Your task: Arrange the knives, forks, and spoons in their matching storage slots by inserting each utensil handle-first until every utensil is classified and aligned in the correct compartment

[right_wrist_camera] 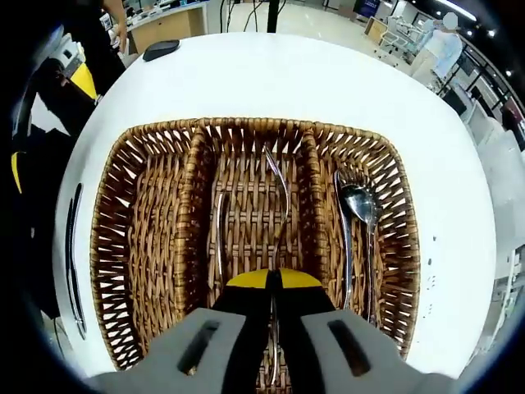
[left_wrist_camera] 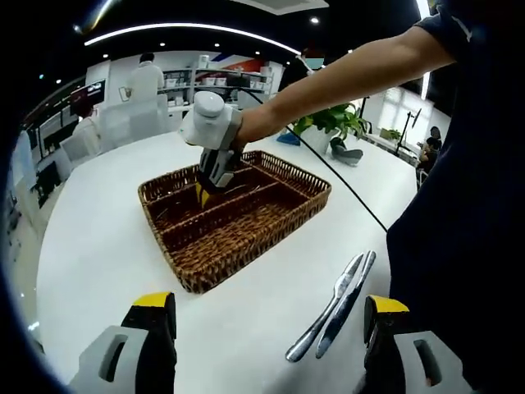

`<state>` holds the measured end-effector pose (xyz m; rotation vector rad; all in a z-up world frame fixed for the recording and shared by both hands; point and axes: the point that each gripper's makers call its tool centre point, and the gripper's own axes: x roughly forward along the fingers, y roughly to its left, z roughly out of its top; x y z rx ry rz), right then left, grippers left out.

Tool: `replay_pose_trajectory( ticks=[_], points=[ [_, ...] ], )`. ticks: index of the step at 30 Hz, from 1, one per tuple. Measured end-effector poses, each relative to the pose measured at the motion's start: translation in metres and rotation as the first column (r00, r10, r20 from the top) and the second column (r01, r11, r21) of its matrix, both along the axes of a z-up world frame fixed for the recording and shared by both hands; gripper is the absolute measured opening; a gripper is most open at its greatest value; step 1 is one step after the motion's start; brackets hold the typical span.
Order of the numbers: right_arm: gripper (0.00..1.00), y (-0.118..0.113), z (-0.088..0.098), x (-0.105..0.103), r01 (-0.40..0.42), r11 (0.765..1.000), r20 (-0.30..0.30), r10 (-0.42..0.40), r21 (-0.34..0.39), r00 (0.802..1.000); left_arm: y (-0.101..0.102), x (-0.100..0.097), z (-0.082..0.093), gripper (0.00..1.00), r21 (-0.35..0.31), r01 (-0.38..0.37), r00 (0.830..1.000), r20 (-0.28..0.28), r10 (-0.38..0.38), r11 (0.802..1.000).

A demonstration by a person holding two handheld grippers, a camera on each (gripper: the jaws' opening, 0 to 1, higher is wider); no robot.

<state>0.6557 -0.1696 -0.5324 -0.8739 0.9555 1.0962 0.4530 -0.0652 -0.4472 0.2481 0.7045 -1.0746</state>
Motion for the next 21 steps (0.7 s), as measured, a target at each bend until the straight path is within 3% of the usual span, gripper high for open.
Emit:
replay_pose_trajectory(
  ticks=[21],
  points=[
    [0.08, 0.001, 0.011, 0.001, -0.011, 1.000, 0.047, 0.011, 0.006, 0.999, 0.003, -0.007, -0.003, 1.00, 0.026, 0.005, 1.000, 0.001, -0.005, 1.000]
  ],
)
